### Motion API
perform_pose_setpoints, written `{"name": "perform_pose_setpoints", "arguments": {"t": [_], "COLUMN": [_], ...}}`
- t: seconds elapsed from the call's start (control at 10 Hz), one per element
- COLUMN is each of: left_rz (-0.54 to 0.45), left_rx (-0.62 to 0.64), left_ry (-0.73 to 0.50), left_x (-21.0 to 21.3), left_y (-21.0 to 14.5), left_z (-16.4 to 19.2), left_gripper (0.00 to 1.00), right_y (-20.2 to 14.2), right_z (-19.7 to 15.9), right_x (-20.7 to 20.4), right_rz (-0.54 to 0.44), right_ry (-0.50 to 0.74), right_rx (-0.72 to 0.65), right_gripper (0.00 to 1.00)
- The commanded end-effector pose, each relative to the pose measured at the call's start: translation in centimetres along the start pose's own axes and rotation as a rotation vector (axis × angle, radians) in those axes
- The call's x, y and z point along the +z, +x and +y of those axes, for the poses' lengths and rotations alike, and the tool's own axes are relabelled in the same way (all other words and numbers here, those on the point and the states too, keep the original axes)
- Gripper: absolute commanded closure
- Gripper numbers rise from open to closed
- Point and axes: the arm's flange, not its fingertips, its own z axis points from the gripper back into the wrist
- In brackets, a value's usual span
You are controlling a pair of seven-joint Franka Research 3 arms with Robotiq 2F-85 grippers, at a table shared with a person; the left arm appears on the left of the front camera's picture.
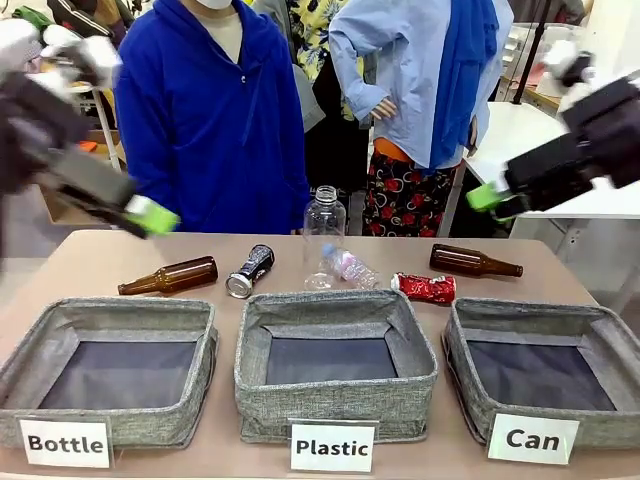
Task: Sort the can waste into the basket.
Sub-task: Pick up the can waste from the table and place it in the right Fabric basket.
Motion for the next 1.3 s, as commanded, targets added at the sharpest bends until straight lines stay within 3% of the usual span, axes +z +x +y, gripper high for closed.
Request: {"name": "perform_pose_setpoints", "arguments": {"t": [0.0,0.2,0.4,0.5,0.7,0.8,0.9,1.2], "left_rz": [-0.077,-0.261,-0.427,-0.479,-0.583,-0.475,-0.475,-0.475], "left_rx": [0.183,0.393,0.652,0.703,0.745,0.746,0.746,0.746], "left_ry": [-0.042,-0.136,-0.192,-0.204,-0.109,-0.176,-0.176,-0.176], "left_x": [5.8,9.1,9.2,9.2,8.2,11.6,11.6,11.6], "left_y": [-3.0,-8.6,-14.8,-16.5,-15.8,-17.7,-17.7,-17.7], "left_z": [7.5,13.9,19.8,20.5,18.8,22.5,22.5,22.5], "left_gripper": [0.0,0.0,0.0,0.0,0.0,0.0,0.0,0.0], "right_y": [-3.1,-8.2,-13.4,-15.2,-16.9,-17.1,-16.7,-16.7], "right_z": [-7.3,-13.6,-19.3,-21.0,-22.4,-22.6,-24.6,-24.6], "right_x": [4.1,8.2,10.6,11.2,11.2,10.7,14.4,14.4], "right_rz": [-0.104,-0.301,-0.472,-0.53,-0.598,-0.612,-0.573,-0.573], "right_ry": [0.121,0.23,0.263,0.271,0.245,0.132,0.245,0.245], "right_rx": [-0.145,-0.317,-0.504,-0.575,-0.679,-0.756,-0.686,-0.686], "right_gripper": [0.0,0.0,0.0,0.0,0.0,0.0,0.0,0.0]}}
